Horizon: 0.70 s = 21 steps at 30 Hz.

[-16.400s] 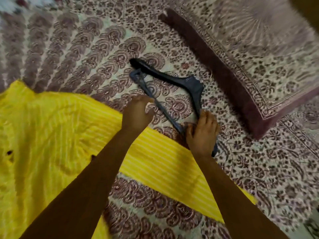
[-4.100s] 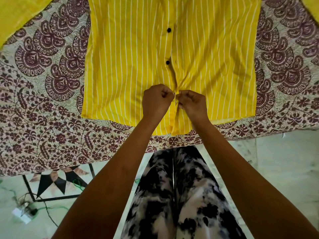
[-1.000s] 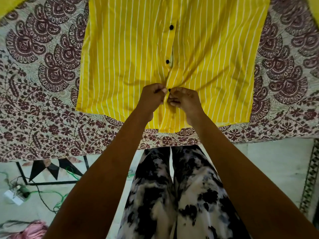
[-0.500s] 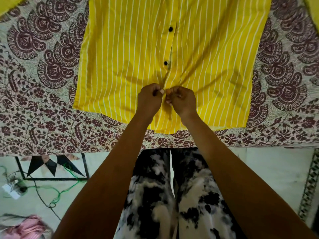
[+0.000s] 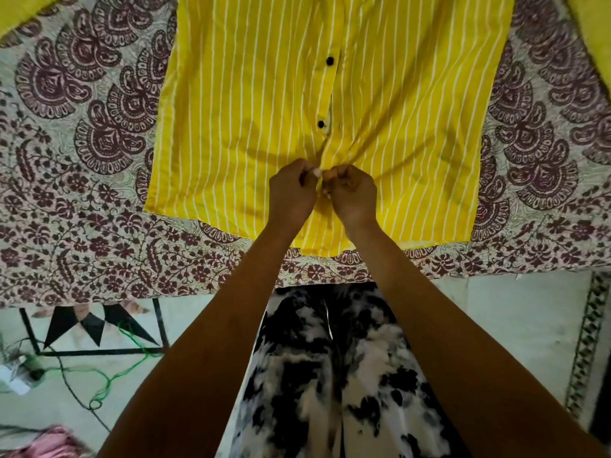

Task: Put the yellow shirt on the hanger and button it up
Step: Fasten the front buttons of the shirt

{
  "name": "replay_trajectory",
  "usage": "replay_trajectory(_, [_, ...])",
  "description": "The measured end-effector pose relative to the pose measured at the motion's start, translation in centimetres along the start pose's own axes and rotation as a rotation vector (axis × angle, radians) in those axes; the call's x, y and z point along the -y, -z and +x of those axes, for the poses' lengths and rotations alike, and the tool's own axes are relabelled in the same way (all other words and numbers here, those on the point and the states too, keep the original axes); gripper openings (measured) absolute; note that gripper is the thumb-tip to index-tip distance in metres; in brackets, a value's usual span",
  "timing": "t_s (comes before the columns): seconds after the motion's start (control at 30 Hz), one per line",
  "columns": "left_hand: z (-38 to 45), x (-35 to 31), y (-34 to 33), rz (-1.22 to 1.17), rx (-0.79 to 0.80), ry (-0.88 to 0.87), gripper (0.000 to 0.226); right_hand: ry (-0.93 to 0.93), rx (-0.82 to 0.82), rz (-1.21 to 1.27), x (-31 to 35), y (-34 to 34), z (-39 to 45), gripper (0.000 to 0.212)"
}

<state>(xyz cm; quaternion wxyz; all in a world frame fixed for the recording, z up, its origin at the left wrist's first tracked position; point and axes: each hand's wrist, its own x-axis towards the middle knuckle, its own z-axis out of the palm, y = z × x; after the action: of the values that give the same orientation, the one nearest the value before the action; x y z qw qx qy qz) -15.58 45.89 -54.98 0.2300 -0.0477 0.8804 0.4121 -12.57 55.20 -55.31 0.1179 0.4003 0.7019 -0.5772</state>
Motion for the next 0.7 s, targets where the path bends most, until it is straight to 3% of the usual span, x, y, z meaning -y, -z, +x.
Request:
replay_trajectory(0.1, [-0.1,-0.4,0.1,-0.198,0.025,0.250,0.019,0.307,-0.121,-0.248,-0.9,-0.4,-1.0,0.015])
replay_trajectory(0.23, [0.0,-0.7,0.2,-0.486,0.112,0.420,0.016,0.371,-0.184,-0.226,-1.2,-0.7,-1.8,0.015])
replay_trajectory(0.33, [0.3,0.1,0.4,-0.453,0.152,0.320,0.021,0.129,-0.121,-0.137,-0.4,-1.1,-1.1,0.015])
replay_trajectory(0.5, [0.9,1.6,1.2,-0.512,0.240,0.263,0.017,-0.318,0.161,0.177,1.7,-0.4,0.8,0.026])
replay_trajectory(0.63, [1.0,1.6,1.3,-0.333,0.236,0.142,0.017,-0.444,0.325,0.224,2.4,0.9,1.2,0.024])
replay_trajectory(0.7, [1.0,1.4,1.4,-0.208,0.249,0.068,0.003,-0.437,0.359,0.242,2.0,1.3,0.9,0.024])
